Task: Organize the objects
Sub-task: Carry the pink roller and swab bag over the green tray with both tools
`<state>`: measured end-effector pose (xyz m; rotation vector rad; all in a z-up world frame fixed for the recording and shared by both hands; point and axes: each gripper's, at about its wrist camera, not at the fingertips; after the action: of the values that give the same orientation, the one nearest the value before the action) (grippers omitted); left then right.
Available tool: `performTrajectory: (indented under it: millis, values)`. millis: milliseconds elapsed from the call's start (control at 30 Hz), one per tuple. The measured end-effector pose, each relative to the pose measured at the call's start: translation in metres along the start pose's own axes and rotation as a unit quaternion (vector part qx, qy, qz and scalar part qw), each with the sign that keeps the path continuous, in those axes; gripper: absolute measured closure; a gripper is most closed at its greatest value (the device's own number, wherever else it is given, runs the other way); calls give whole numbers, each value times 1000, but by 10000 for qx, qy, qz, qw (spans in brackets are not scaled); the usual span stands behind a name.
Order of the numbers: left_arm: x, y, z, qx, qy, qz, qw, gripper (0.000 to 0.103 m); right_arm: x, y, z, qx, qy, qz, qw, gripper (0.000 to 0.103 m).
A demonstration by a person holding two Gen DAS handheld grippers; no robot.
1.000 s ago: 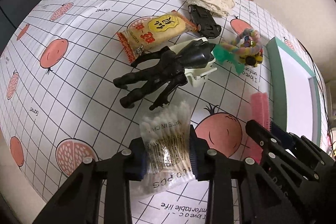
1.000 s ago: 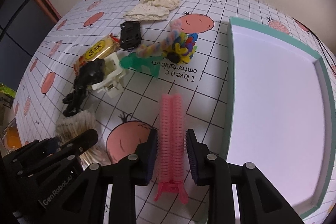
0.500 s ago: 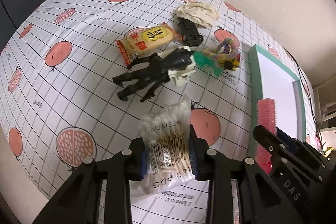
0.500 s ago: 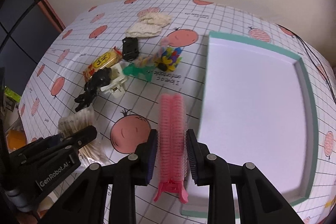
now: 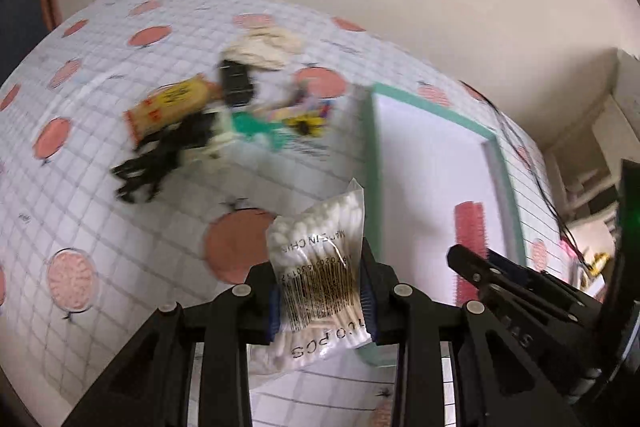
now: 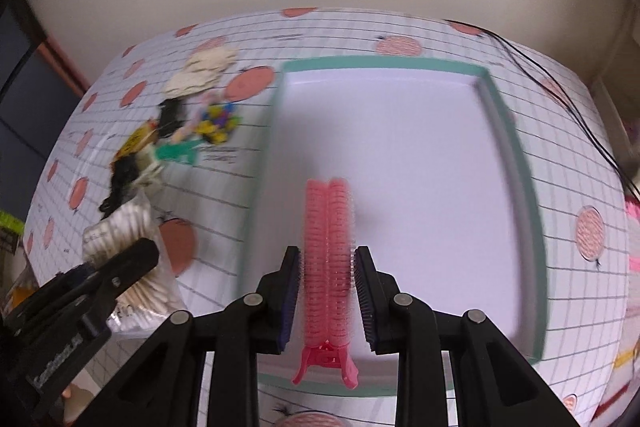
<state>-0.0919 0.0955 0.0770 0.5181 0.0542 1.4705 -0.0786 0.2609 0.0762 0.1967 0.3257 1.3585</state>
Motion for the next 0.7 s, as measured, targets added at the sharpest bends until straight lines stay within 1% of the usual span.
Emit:
performTrajectory:
  millis: [100,200,267,367,467,533,633,700]
  values:
    - [14,1,-4,14,-138,-164,9998,70,22,0,2,69,-145,-169,9997,74]
    - [27,8,-8,58,-165,-380,9991,70,38,4,2,122,-278,-212,9993,74]
    - [31,12,-11,42,-191,-420,9989,70,50,10,2,165,-414,-251,9987,74]
    - [39,26,-24,7,-207,-488,9986,70,68,19,0,218,-410,-412,9981,74]
    - [52,39,-36,29,-209,-618,9979,70,77,31,-4,278,-503,-451,9973,74]
    - [61,45,-44,-4,-212,-695,9974,70,81,41,-10,292,-476,-447,9974,74]
    - [73,54,-58,-29,-204,-802,9966,70,84,54,-22,252,-546,-433,9973,74]
    - [80,59,-66,-45,-197,-881,9959,70,85,62,-27,304,-549,-404,9972,74]
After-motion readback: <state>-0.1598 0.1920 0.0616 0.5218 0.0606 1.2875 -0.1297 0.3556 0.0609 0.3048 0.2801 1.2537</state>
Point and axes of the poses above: each gripper's, at about its wrist camera, not at the fingertips, and z roughly against the way its jaws point, x to its right, y to its top, and after that the axes turned 5 degrees about -x, right-handed
